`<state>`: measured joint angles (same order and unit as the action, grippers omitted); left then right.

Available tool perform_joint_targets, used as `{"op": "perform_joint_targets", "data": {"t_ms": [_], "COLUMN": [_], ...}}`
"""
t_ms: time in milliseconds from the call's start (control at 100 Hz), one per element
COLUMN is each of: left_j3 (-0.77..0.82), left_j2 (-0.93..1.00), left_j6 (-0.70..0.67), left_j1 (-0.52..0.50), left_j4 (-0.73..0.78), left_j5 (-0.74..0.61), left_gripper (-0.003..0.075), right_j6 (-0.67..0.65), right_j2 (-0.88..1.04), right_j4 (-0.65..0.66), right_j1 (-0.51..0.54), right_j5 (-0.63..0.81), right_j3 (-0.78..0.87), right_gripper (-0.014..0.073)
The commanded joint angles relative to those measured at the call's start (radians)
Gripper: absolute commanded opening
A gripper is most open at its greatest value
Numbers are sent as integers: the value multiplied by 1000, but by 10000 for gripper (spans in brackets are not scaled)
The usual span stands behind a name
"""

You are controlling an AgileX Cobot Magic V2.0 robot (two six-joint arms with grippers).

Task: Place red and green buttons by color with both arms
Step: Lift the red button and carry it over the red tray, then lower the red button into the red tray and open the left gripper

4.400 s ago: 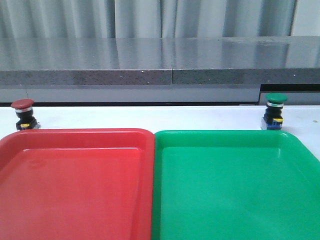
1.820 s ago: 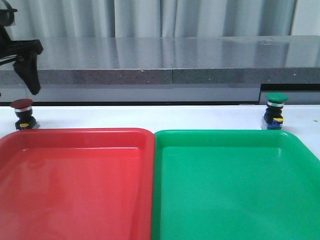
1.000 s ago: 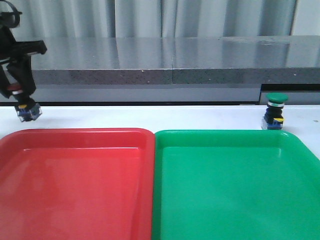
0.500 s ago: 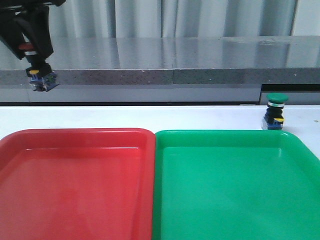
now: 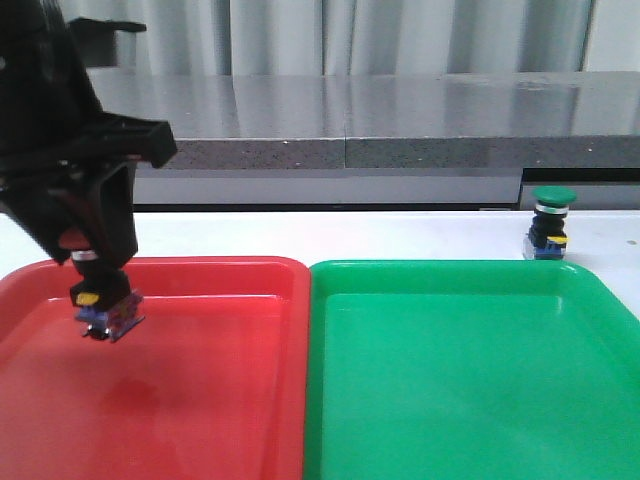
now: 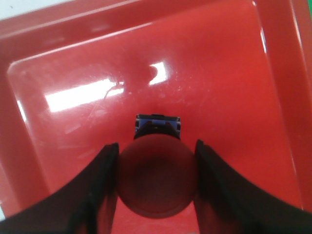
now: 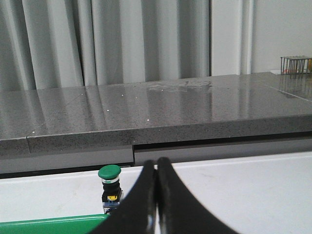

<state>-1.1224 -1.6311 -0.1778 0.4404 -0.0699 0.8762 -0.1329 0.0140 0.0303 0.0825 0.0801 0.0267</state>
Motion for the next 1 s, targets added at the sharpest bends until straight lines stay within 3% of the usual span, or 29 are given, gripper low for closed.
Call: {"op": "perform_joint_targets", "data": {"t_ms": [0,300,700,990], "left_j3": [21,119,115,64], "left_j2": [50,50,52,109], "left_j6": [-14,-5,-5,-5], "left_j1": [9,9,9,9], "left_j4": [-3,9,7,5], "left_j5": [-71,-170,-142,-103], "left_gripper": [-20,9,450,459], "right_j6": [5,5,5,5], "right_j2": [19,19,19,19], "right_j4": [10,10,10,10], "right_j1": [4,4,4,4], "right_j5": [84,84,84,84], "right_j3": [-18,-18,-18,-18], "right_gripper": [-57,-57,-57,-57]}}
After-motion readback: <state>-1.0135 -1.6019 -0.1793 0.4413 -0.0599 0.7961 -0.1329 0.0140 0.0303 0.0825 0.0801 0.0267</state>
